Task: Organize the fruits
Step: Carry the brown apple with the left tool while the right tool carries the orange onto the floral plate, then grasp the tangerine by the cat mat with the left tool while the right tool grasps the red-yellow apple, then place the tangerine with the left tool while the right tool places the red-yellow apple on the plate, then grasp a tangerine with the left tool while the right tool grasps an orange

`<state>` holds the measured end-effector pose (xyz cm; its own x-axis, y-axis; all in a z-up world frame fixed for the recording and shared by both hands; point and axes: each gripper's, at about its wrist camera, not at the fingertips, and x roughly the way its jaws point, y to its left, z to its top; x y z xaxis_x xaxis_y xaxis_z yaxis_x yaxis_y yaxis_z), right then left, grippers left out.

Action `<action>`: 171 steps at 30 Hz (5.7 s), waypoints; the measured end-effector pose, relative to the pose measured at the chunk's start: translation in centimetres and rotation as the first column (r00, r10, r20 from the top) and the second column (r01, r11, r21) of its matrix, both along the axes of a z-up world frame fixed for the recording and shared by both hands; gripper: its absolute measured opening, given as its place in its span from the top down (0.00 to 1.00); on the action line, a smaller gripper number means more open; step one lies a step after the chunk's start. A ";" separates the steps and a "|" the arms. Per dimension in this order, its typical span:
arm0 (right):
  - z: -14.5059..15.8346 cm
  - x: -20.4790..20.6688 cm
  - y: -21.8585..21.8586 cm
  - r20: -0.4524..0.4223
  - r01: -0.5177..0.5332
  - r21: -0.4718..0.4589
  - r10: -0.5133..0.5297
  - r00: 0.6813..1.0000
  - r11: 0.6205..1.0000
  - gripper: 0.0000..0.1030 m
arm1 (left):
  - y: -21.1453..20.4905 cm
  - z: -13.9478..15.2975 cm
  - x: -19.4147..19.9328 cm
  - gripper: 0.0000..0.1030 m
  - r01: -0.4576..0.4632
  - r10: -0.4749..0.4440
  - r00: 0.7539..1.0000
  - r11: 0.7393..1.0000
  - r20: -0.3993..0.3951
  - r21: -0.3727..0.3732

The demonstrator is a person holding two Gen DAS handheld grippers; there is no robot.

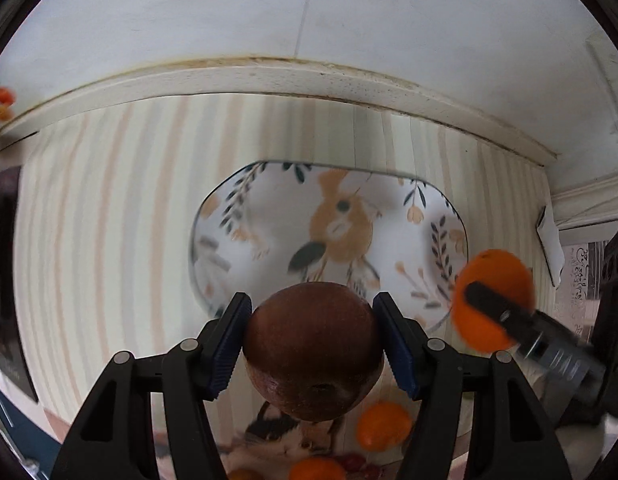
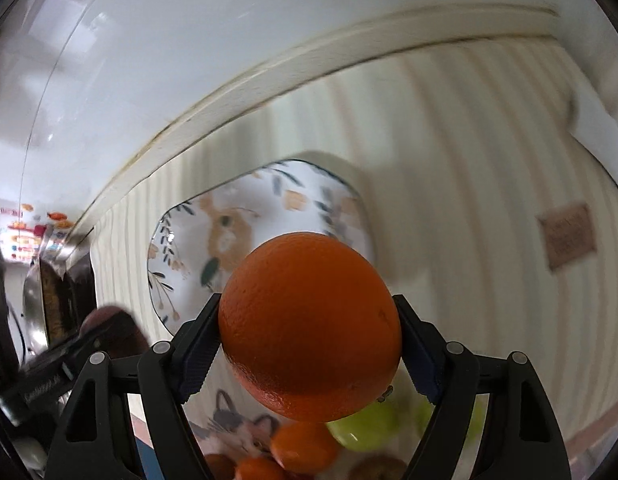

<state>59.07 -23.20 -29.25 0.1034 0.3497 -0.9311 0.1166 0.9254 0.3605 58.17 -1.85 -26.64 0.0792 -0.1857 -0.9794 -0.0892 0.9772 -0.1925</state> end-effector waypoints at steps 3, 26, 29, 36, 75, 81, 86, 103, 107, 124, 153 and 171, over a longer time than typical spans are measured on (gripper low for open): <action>-1.9 1.9 2.7 -0.015 -0.054 -0.003 0.054 0.998 0.999 0.20 | -0.1 -2.0 2.7 0.41 0.018 -0.019 0.998 1.000 -0.055 -0.017; -5.0 7.5 7.6 -0.029 -0.234 -0.057 0.233 0.972 0.971 0.12 | 1.2 -7.9 6.4 0.40 -0.034 0.020 0.977 0.997 -0.215 -0.063; -3.6 7.8 7.2 -0.004 -0.219 -0.073 0.220 0.976 0.973 0.08 | 1.8 -6.6 6.9 0.29 -0.049 0.034 0.981 0.996 -0.190 -0.076; -1.0 6.1 5.6 -0.003 -0.176 -0.156 0.177 0.984 0.972 0.08 | 2.1 -2.5 5.9 0.15 -0.006 0.005 0.996 1.000 -0.090 -0.005; 4.8 -17.2 0.5 -0.052 -0.024 -0.156 0.016 0.999 0.987 0.07 | 3.1 3.1 -18.4 0.15 0.057 -0.055 0.998 0.987 -0.013 0.153; -0.2 -19.8 -1.8 -0.166 0.024 -0.175 -0.053 0.985 0.984 0.07 | 3.0 -3.1 -22.3 0.15 0.071 -0.048 0.982 0.990 -0.181 0.123; -2.9 -20.8 -2.9 -0.212 0.058 -0.170 -0.095 0.973 0.984 0.08 | 2.5 -6.0 -23.7 0.15 0.064 -0.041 0.969 0.994 -0.243 0.091; -6.5 -20.3 -1.8 -0.261 0.074 -0.150 -0.112 0.959 0.986 0.27 | 2.5 -9.4 -24.4 0.48 0.021 -0.001 0.962 0.997 -0.274 0.068; -6.4 -20.0 -1.4 -0.245 0.063 -0.157 -0.101 0.964 0.986 0.33 | 3.0 -9.2 -24.6 0.48 0.024 -0.004 0.968 0.997 -0.249 0.080; 3.7 -15.9 -0.3 -0.079 0.037 0.017 -0.036 0.996 0.999 0.34 | 2.0 1.4 -16.5 0.48 0.051 -0.051 0.998 0.999 -0.028 0.002; -5.3 -1.1 13.4 -0.041 -0.055 0.023 0.056 0.998 0.998 0.32 | 4.9 -7.0 2.7 0.47 0.011 -0.008 0.975 1.000 -0.223 0.009; -0.5 -3.2 9.9 -0.023 -0.065 -0.155 0.062 0.998 0.986 0.12 | 5.8 -1.1 -2.6 0.17 -0.023 0.029 0.997 0.996 -0.065 0.082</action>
